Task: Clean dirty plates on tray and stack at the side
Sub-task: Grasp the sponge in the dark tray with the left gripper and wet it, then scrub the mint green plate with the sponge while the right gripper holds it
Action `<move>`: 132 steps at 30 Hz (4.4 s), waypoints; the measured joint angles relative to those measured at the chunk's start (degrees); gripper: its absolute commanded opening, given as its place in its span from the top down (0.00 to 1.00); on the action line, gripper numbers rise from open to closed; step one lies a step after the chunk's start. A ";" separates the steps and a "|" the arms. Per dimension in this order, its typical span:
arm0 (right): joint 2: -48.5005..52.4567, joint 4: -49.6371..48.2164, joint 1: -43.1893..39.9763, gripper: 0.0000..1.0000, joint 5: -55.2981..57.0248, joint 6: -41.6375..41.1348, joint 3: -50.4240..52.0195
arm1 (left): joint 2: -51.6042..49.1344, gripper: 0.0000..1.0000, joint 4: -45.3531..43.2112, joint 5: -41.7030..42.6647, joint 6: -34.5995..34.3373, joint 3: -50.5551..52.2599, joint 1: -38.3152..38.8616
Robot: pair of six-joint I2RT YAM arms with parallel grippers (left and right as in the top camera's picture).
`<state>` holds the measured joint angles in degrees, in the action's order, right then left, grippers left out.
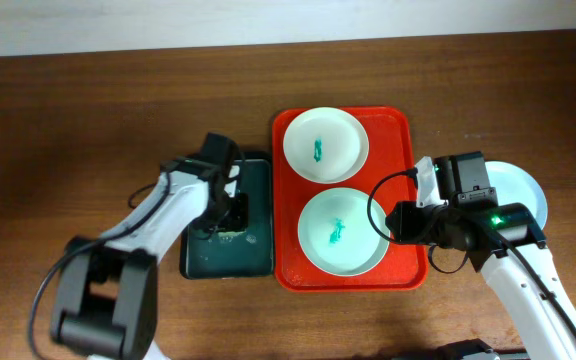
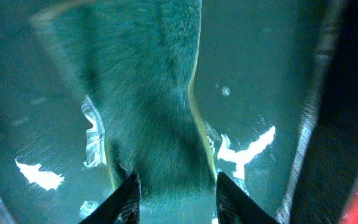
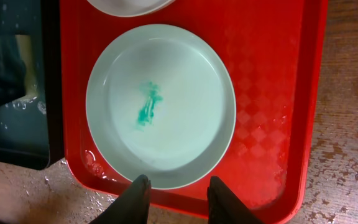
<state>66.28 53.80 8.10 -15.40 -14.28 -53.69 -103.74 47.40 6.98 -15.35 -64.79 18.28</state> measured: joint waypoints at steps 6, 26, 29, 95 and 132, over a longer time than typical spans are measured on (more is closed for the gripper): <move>0.00 0.24 0.00 0.68 0.02 0.17 0.00 | -3.65 1.00 0.26 -2.99 -1.14 -0.74 0.52; 0.00 0.44 0.00 0.68 0.00 0.59 0.00 | -1.46 0.72 -10.95 -11.52 -1.53 1.22 0.90; 0.00 0.44 0.00 0.67 0.00 0.61 0.00 | -1.36 1.00 -14.38 -11.30 -1.70 3.96 1.01; 13.64 -2.29 0.00 0.70 2.29 0.79 -0.13 | 2.91 1.00 9.68 -5.27 -1.36 -9.90 1.29; 32.63 -12.31 -4.76 0.96 -3.58 4.96 1.20 | -18.69 1.00 -10.78 16.61 -10.27 -20.09 25.38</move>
<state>98.91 41.50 3.33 -18.98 -9.32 -52.49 -122.43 36.62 23.59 -25.63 -84.88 43.66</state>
